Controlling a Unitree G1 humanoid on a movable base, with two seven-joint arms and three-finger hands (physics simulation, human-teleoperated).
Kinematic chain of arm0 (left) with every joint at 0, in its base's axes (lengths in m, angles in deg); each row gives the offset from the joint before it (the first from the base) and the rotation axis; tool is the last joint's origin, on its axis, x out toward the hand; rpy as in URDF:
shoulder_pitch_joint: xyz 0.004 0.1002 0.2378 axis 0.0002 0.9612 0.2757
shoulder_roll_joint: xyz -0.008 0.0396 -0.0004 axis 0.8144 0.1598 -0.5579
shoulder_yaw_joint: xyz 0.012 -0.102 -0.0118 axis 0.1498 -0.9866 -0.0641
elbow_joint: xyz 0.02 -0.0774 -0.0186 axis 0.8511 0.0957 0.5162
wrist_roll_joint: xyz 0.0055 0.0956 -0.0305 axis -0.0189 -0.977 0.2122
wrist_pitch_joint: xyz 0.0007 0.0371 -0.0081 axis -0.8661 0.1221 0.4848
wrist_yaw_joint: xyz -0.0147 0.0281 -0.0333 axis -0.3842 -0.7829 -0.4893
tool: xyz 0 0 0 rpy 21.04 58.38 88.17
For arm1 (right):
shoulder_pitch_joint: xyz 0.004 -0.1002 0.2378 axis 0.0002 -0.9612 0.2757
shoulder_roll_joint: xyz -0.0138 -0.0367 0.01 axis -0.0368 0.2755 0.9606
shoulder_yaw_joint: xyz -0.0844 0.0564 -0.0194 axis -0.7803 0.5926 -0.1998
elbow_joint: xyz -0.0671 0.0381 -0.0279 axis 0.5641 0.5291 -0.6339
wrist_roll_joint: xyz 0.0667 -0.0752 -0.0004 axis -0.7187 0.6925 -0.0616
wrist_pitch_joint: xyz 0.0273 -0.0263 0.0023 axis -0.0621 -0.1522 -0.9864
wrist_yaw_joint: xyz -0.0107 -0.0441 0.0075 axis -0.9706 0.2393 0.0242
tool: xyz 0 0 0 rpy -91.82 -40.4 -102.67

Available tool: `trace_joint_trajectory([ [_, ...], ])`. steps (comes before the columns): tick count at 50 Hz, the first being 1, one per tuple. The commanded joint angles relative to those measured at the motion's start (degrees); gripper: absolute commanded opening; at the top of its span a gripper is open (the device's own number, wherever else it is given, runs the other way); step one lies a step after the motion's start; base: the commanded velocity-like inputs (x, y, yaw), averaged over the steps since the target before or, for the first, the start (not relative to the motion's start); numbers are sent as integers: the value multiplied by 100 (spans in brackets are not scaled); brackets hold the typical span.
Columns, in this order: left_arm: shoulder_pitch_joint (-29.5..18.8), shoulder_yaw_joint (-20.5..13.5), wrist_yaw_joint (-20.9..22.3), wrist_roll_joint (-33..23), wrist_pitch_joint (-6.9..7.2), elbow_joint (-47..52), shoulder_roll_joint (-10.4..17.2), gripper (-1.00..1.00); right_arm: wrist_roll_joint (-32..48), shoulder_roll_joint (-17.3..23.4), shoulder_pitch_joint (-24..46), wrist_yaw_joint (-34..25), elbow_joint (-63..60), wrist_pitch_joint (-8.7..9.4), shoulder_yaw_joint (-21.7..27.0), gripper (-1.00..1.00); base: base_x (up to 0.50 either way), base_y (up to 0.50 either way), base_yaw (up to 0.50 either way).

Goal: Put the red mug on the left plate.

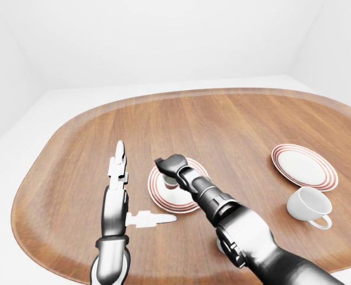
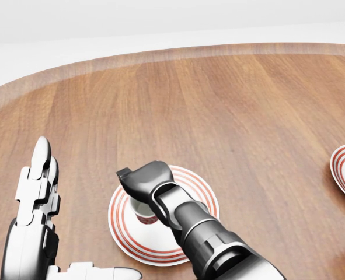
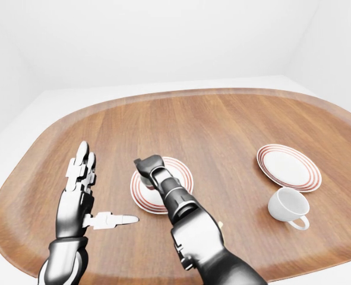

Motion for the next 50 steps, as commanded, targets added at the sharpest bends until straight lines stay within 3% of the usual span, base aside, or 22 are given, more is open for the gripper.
trace_joint_trajectory([
  [1,-36,5,3,-19,29,-24,-15,100,-770,198,-134,59,124,-38,237,-100,0,0,0],
  [5,-68,6,0,-19,39,-63,-21,100,-997,193,-96,-356,119,-38,283,-100,0,0,0],
  [15,-42,-37,-11,21,-31,-100,-23,100,-939,242,5,-339,184,-38,294,-100,0,0,0],
  [28,-18,-77,-5,52,-129,-177,-31,100,-536,98,-64,14,214,208,293,-100,0,0,0],
  [39,-23,-104,24,66,-146,-205,-41,100,68,33,-118,253,244,683,196,-100,0,0,0],
  [50,-20,-133,51,83,-123,-168,-47,100,121,51,-177,102,254,672,401,-100,0,0,0],
])
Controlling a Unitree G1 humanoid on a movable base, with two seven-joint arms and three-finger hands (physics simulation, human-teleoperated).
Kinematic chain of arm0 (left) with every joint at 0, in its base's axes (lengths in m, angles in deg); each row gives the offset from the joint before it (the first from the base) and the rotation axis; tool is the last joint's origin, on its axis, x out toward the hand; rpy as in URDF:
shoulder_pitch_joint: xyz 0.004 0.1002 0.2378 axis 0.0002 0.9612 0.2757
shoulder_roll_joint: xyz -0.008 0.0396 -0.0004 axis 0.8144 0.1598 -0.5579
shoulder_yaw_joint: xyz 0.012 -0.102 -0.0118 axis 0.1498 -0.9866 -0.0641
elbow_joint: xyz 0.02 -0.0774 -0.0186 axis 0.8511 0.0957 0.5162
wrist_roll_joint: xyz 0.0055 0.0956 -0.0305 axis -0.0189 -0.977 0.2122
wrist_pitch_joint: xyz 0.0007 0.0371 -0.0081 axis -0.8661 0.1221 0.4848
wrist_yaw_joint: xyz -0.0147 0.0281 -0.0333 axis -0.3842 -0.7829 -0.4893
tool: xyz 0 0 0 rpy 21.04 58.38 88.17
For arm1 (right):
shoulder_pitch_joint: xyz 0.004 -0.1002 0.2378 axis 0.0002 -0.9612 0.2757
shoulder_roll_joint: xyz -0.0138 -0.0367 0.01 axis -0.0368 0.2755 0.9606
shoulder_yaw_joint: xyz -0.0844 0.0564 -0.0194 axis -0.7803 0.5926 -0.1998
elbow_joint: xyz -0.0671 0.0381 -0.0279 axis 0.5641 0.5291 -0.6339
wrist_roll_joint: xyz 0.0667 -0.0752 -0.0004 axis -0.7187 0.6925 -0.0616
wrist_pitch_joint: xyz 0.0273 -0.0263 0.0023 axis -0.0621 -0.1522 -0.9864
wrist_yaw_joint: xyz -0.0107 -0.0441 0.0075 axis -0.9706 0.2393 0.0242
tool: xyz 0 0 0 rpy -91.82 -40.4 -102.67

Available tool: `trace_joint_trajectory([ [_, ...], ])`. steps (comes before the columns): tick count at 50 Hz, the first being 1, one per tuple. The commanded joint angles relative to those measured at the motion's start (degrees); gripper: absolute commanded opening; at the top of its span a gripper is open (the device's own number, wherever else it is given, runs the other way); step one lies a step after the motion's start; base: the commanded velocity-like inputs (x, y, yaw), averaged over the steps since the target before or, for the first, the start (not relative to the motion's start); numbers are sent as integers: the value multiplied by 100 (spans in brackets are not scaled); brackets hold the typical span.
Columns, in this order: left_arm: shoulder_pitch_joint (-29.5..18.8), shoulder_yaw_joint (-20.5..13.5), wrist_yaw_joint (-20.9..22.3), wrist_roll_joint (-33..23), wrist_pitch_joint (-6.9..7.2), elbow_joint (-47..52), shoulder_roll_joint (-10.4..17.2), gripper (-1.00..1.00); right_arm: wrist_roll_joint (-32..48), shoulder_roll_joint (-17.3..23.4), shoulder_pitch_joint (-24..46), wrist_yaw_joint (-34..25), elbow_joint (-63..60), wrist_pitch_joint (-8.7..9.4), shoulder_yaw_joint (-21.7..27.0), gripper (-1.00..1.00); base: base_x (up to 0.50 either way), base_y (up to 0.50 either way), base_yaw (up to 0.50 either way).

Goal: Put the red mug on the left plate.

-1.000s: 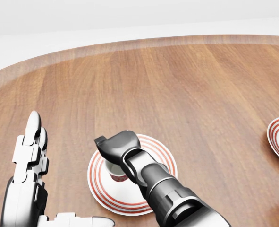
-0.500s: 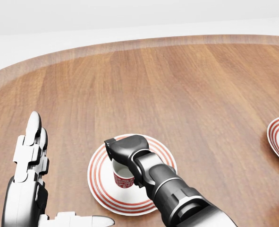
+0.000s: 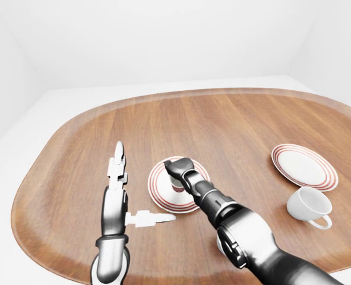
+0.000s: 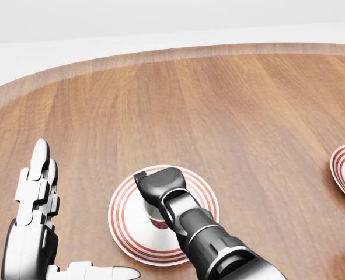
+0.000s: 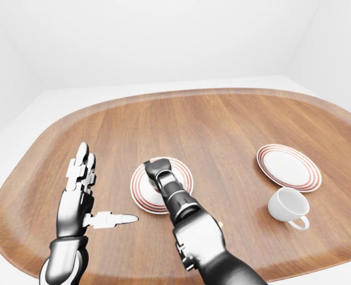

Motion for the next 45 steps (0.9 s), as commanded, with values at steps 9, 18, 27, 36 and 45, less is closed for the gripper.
trace_joint_trajectory([
  [9,-17,-4,27,-14,37,24,-15,100,13,38,-60,23,-8,97,163,-100,0,0,0],
  [18,-14,-1,9,-9,17,8,-10,100,-83,32,-33,-67,-10,153,192,100,0,0,0],
  [27,-20,12,-3,-18,5,-16,-8,100,-36,53,-65,-54,-7,190,151,100,0,0,0],
  [36,2,18,-2,-16,-3,6,-1,100,-17,60,-67,-83,-7,214,152,100,0,0,0],
  [45,-3,9,9,-7,27,36,0,100,9,64,-63,-125,-7,216,150,100,0,0,0],
])
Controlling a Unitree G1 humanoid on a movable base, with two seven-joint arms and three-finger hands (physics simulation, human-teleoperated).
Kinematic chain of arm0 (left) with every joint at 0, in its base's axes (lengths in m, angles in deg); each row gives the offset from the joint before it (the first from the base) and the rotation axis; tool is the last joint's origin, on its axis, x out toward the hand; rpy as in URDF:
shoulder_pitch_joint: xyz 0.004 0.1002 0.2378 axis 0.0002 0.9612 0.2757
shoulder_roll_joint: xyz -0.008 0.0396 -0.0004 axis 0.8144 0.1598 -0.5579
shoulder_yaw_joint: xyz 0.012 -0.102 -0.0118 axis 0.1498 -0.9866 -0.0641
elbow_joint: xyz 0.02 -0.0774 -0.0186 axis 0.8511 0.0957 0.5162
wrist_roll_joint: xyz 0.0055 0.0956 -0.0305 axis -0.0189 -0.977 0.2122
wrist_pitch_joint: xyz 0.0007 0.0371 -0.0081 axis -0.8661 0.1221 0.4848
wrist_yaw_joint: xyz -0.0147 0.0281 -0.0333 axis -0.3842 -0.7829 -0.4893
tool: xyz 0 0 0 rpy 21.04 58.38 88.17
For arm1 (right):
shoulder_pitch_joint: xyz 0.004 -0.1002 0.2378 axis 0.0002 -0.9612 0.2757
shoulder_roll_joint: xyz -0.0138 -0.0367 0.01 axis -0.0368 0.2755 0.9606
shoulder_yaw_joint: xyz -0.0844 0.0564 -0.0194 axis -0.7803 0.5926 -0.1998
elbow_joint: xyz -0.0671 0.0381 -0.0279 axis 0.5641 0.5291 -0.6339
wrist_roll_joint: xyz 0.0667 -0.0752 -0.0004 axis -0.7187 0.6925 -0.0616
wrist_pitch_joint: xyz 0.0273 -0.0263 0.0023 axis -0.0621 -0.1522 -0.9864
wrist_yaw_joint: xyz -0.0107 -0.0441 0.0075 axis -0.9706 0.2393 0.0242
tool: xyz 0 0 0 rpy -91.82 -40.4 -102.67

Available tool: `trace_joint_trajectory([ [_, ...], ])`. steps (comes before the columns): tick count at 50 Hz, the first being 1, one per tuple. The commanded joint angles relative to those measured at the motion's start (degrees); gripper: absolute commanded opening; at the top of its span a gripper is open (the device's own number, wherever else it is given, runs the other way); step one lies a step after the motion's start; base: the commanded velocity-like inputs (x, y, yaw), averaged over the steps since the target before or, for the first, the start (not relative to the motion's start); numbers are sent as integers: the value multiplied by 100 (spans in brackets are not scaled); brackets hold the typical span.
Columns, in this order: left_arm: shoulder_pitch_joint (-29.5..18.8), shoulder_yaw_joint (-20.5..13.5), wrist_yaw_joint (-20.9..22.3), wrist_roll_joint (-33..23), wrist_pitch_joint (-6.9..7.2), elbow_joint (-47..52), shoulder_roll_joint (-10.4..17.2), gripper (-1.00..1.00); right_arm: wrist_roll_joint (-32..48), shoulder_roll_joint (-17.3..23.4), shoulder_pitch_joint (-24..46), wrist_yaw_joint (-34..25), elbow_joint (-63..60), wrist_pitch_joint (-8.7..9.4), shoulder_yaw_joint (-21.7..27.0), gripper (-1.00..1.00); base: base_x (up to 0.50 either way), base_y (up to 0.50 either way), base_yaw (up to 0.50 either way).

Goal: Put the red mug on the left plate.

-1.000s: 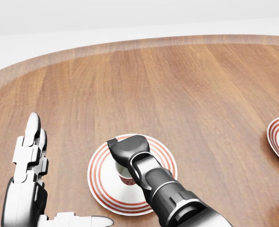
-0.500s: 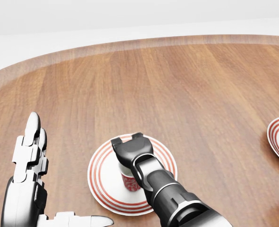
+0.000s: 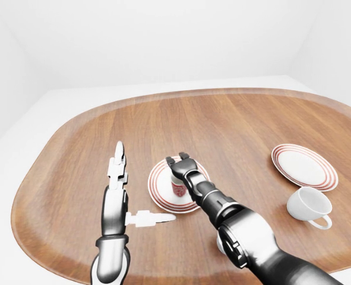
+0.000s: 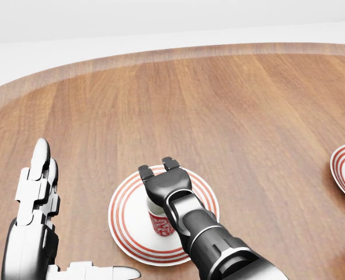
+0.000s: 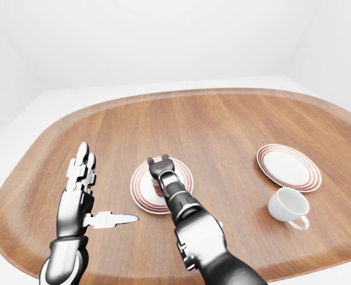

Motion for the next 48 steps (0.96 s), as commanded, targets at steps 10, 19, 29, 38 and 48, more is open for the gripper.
trace_joint_trajectory([
  [10,5,-13,10,11,44,59,1,100,-143,165,579,-591,-100,-280,-34,100,0,0,0],
  [19,-25,95,-11,-62,73,50,6,100,-1634,1370,3380,-4228,-1874,-764,291,100,0,0,0],
  [29,59,147,-43,-65,98,190,49,100,-2085,2173,4503,-4228,-3263,-308,289,100,0,0,0],
  [38,71,86,-51,-12,78,199,58,100,-2229,2636,3829,-4228,-3575,-453,437,100,0,0,0],
  [48,98,51,-41,10,77,238,59,100,-2249,3719,2900,-4228,-4553,-293,829,100,0,0,0],
])
